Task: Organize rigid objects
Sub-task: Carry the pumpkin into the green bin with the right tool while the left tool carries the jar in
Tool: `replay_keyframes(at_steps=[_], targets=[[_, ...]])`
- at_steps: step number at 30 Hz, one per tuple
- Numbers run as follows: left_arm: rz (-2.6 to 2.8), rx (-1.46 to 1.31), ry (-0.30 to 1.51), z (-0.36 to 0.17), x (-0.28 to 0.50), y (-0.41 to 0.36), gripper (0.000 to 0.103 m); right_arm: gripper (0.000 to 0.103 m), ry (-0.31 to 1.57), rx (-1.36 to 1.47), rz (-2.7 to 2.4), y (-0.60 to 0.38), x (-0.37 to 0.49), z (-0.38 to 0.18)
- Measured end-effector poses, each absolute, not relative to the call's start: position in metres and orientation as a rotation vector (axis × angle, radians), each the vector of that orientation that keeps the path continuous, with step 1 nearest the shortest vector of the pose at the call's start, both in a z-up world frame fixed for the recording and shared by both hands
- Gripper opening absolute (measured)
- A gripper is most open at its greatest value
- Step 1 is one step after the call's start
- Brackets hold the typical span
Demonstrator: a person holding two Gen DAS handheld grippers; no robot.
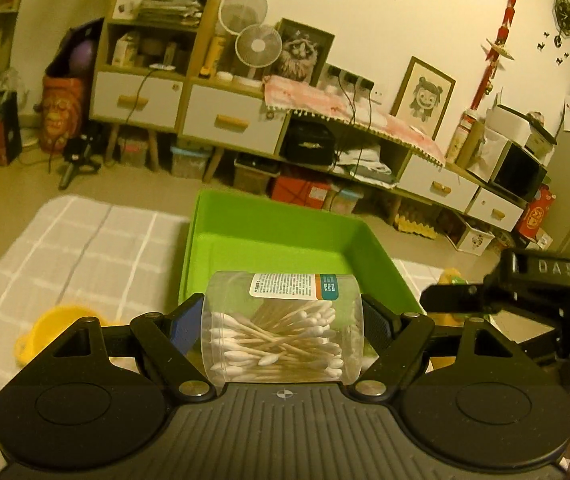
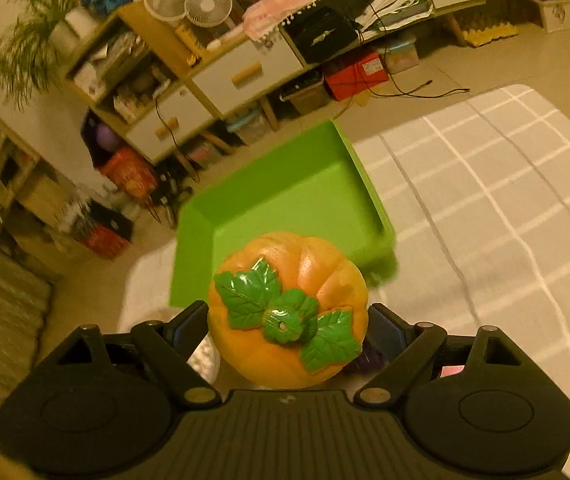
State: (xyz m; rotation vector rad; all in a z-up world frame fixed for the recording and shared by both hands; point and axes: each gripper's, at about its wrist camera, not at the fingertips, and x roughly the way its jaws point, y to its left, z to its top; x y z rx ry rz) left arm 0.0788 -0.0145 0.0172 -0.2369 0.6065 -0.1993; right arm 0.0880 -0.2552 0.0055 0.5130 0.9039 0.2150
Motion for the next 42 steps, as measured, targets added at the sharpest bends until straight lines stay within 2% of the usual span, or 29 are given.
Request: replay_keyframes(at_steps=[11,17,34,40,42], targets=[[-0.205,-0.151,0.559,0.003,0.127,-0.032,0.082,0.066,0.893,0.540,0.219,-0.250,0.162,-0.019],[-0.185,-0.085,0.594,-0.016,0.143,-0.035,0.082,0.066,0.928,0.531,0.193,-0.245,0.190,-0.041],[-0.199,-0.006,0.664,-0.033,0.153,-0.040,0.083,0.067,0.928,0.350,0.146,-0.221,0.199,-0.051],[-0.194,-0.022,0.655,-0.029,0.150,-0.038,0.099,0.071,0.922,0.409,0.161,-0.230,0.198,-0.049],[-0.193,-0.022,0.632,-0.026,0.147,-0.038,0.101,0.072,0.928,0.405,0.163,-0.230,0.197,-0.047]])
